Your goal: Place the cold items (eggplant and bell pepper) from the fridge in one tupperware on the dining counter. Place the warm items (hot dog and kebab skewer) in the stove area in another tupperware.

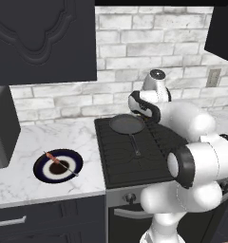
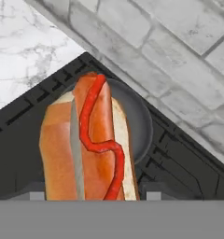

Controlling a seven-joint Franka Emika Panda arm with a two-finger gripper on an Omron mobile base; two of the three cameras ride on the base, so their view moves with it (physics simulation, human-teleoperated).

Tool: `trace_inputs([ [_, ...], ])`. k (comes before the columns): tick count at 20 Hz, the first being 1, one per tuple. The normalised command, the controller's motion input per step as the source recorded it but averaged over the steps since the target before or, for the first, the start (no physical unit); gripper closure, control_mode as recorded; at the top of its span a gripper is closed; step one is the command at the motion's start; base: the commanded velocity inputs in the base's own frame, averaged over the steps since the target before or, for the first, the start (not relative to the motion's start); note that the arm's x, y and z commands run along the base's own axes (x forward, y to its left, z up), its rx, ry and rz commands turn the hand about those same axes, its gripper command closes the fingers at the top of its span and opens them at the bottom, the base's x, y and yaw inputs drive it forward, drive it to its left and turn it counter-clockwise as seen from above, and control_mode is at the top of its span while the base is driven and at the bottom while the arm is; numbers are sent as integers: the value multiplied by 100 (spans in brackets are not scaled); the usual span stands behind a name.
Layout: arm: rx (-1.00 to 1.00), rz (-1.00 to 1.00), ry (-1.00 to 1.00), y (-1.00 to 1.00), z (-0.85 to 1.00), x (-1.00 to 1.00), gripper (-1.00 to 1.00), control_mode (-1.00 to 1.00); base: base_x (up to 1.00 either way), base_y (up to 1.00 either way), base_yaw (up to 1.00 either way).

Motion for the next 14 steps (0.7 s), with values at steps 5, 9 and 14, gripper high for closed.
trace_inputs([
  [5,3,0,-9,0,91,-100,100,-100,0,0,0],
  [9,0,0,-2,0,89,-100,100,-100,0,0,0],
  [14,0,0,0,0,74,-100,100,-100,0,0,0],
])
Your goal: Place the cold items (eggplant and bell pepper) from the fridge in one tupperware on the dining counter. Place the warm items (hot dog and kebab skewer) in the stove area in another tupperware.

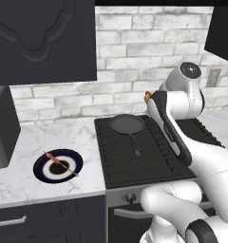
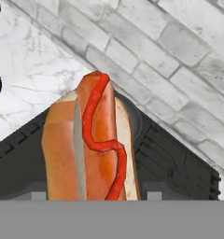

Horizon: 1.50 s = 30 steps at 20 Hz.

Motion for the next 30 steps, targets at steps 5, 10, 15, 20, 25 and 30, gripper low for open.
trace_inputs([
  [5,0,-3,0,2,47,-100,100,-100,0,0,0],
  [10,-1,-4,0,10,7,-86,100,-100,0,0,0],
  [15,-1,0,0,16,-3,-59,100,-100,0,0,0],
  [20,1,-7,-6,7,0,-64,100,100,-16,7,-4],
  [25,0,0,0,0,0,0,100,100,-74,72,-34],
  [30,0,0,0,0,0,0,100,100,-76,35,-64],
])
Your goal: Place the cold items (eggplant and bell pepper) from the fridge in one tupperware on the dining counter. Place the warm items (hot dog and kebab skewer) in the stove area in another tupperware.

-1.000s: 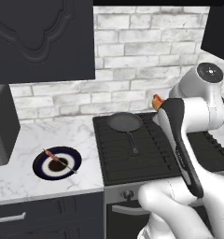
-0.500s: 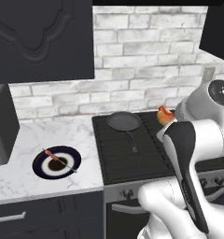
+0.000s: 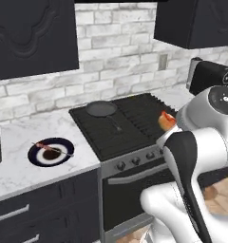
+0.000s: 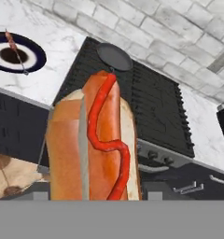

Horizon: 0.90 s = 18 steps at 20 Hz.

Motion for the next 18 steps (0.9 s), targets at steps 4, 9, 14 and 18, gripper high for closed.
trace_inputs([
  [4,0,0,0,0,0,0,100,100,-57,7,-82],
  [9,0,0,0,0,0,0,100,100,-54,7,-84],
  [14,0,0,0,0,0,0,100,100,-76,4,-75],
  [18,0,0,0,0,0,0,100,100,-100,-17,-51],
])
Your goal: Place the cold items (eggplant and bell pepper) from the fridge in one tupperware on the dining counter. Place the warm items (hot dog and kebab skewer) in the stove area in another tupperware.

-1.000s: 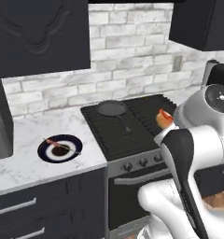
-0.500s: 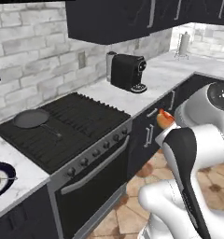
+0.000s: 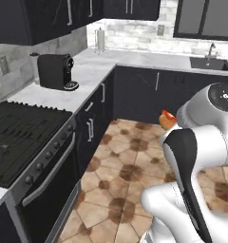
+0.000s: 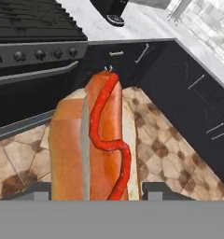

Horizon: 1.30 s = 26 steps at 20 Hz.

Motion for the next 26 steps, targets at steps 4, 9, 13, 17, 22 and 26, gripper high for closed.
trace_inputs([
  [4,0,0,0,0,0,0,100,100,-100,-38,-43],
  [9,0,0,0,0,0,0,100,100,-100,-51,-33],
  [13,0,0,0,0,0,0,100,100,-100,-52,-30],
  [17,0,0,0,0,0,0,100,100,-100,-52,-27],
  [22,0,0,0,0,0,0,100,100,-100,-59,-27],
  [26,0,0,0,0,0,0,100,100,-100,-69,-26],
])
